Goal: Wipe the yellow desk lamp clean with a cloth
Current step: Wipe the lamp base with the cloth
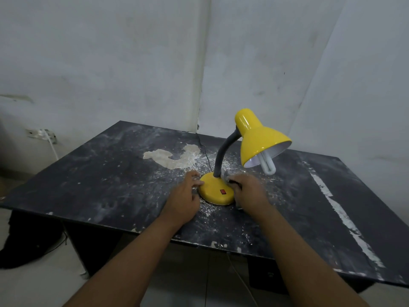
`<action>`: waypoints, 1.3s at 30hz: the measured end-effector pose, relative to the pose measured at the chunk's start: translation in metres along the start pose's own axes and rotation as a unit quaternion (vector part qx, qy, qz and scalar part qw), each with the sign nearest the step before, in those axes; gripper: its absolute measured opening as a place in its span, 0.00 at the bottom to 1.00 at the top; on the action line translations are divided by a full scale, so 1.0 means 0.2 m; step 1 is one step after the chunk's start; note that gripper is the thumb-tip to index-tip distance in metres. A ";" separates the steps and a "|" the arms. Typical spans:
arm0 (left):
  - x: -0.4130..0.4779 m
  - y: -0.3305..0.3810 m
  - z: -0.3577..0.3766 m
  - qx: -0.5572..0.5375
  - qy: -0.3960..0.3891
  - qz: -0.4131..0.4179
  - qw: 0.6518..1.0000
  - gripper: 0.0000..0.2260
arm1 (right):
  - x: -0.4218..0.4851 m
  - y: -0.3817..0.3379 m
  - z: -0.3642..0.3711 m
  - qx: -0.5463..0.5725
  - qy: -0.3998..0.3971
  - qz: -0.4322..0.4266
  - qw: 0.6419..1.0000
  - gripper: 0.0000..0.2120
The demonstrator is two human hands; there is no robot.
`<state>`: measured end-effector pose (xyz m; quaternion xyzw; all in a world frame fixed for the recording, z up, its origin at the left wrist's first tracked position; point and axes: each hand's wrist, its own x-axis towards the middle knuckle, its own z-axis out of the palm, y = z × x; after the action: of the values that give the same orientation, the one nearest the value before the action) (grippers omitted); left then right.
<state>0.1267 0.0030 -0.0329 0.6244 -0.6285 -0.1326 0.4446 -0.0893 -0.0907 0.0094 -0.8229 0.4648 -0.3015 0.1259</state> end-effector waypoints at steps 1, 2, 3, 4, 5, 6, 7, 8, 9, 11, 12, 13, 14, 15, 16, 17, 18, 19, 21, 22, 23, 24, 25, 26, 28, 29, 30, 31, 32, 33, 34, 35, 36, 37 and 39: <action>0.00 0.00 0.00 0.000 -0.001 -0.002 1.000 0.27 | 0.00 -0.02 0.05 -0.003 0.013 0.019 1.000 0.12; 0.00 0.00 0.00 0.001 0.000 -0.004 1.000 0.27 | -0.02 -0.05 0.10 -0.019 0.032 0.042 0.998 0.12; 0.00 0.00 0.00 0.002 0.003 -0.003 1.000 0.27 | -0.05 -0.07 0.14 -0.041 0.047 0.065 0.996 0.12; 0.01 0.00 0.00 -0.001 0.006 -0.002 1.000 0.27 | -0.10 -0.10 0.17 -0.062 0.057 0.082 0.993 0.14; 0.01 -0.01 0.00 -0.009 0.010 -0.002 1.000 0.27 | -0.15 -0.13 0.20 -0.074 0.060 0.086 0.992 0.16; 0.01 -0.01 0.00 -0.019 0.012 -0.001 1.000 0.27 | -0.20 -0.18 0.19 -0.071 0.060 0.079 0.993 0.17; 0.01 -0.02 0.00 -0.028 0.012 -0.001 1.000 0.28 | -0.22 -0.21 0.18 -0.059 0.059 0.074 0.994 0.17; 0.01 -0.01 0.00 -0.035 0.012 -0.004 0.999 0.28 | -0.21 -0.24 0.16 -0.049 0.053 0.076 0.994 0.17; 0.01 -0.01 0.00 -0.040 0.011 -0.008 0.999 0.28 | -0.19 -0.26 0.15 -0.038 0.049 0.068 0.996 0.17; 0.02 0.00 0.00 -0.040 0.011 -0.013 0.999 0.27 | -0.14 -0.29 0.15 -0.037 0.030 -0.011 0.999 0.17; 0.02 0.00 0.00 -0.036 0.014 -0.014 0.999 0.27 | -0.13 -0.30 0.15 -0.045 0.008 -0.058 0.997 0.17; 0.02 0.00 0.00 -0.033 0.016 -0.014 0.999 0.27 | -0.14 -0.30 0.17 -0.056 -0.018 -0.093 0.994 0.16; 0.02 0.00 0.00 -0.031 0.018 -0.015 0.999 0.27 | -0.16 -0.29 0.18 -0.068 -0.034 -0.109 0.991 0.17; 0.01 0.00 -0.01 -0.026 0.020 -0.015 0.999 0.27 | -0.18 -0.27 0.19 -0.075 -0.038 -0.113 0.990 0.17; 0.01 0.00 0.00 -0.021 0.023 -0.011 0.999 0.28 | -0.20 -0.24 0.18 -0.078 -0.030 -0.116 0.990 0.18; 0.01 0.00 0.00 -0.015 0.026 -0.006 1.000 0.28 | -0.22 -0.21 0.17 -0.077 -0.018 -0.120 0.990 0.18; 0.01 0.00 0.01 -0.007 0.030 0.001 1.000 0.28 | -0.24 -0.17 0.16 -0.077 -0.009 -0.122 0.989 0.17; 0.01 -0.01 0.01 0.001 0.035 0.008 0.999 0.27 | -0.25 -0.13 0.15 -0.073 0.000 -0.122 0.990 0.17; 0.01 -0.02 0.02 0.003 0.035 0.013 0.999 0.26 | -0.25 -0.05 0.11 -0.045 0.013 -0.105 0.993 0.16; 0.01 -0.03 0.02 0.000 0.034 0.011 0.999 0.26 | -0.23 -0.02 0.08 -0.032 0.017 -0.083 0.996 0.16; 0.01 -0.03 0.02 -0.002 0.031 0.010 0.999 0.26 | -0.21 0.01 0.06 -0.028 0.017 -0.053 0.998 0.15; 0.01 -0.04 0.02 0.001 0.029 0.011 1.000 0.26 | -0.18 0.02 0.03 -0.034 0.010 -0.027 0.999 0.15; 0.01 -0.03 0.02 0.005 0.027 0.016 0.999 0.26 | -0.15 0.03 0.01 -0.045 0.005 -0.012 0.999 0.14; 0.01 -0.02 0.02 0.008 0.028 0.021 0.999 0.25 | -0.13 0.02 0.00 -0.052 0.001 -0.006 0.999 0.13; 0.01 -0.02 0.02 0.019 0.029 0.026 0.999 0.24 | -0.09 0.00 0.02 -0.036 -0.002 0.010 0.999 0.11; 0.01 -0.02 0.03 0.025 0.027 0.027 0.999 0.23 | -0.08 0.00 0.04 -0.020 0.004 0.027 0.999 0.10; 0.01 -0.02 0.02 0.032 0.024 0.025 0.999 0.23 | -0.06 0.01 0.06 -0.012 0.013 0.038 0.999 0.09; 0.01 -0.02 0.02 0.039 0.021 0.023 0.999 0.22 | -0.04 0.01 0.09 -0.005 0.019 0.051 0.998 0.09; 0.01 -0.01 0.02 0.045 0.018 0.021 0.999 0.22 | -0.01 0.02 0.11 -0.009 0.017 0.063 0.998 0.08; 0.00 -0.01 0.02 0.049 0.017 0.022 0.998 0.22 | 0.02 0.02 0.11 -0.012 0.016 0.078 0.997 0.08; 0.00 0.00 0.01 0.055 0.014 0.025 0.998 0.22 | 0.05 0.02 0.11 -0.016 0.007 0.093 0.996 0.07; 0.00 0.01 0.01 0.059 0.012 0.030 0.998 0.21 | 0.09 0.02 0.11 -0.028 -0.011 0.100 0.995 0.07; 0.00 0.02 0.01 0.063 0.009 0.031 0.997 0.21 | 0.11 0.01 0.10 -0.048 -0.033 0.097 0.994 0.10; 0.00 0.02 0.01 0.066 0.009 0.036 0.997 0.20 | 0.13 0.00 0.09 -0.072 -0.045 0.089 0.992 0.14; 0.00 0.02 0.01 0.067 0.010 0.039 0.997 0.20 | 0.14 -0.01 0.06 -0.084 -0.050 0.085 0.992 0.16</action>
<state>0.1221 0.0040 -0.0308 0.6288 -0.6555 -0.0668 0.4129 -0.0688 -0.1137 0.0116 -0.8021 0.5500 -0.2080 0.1047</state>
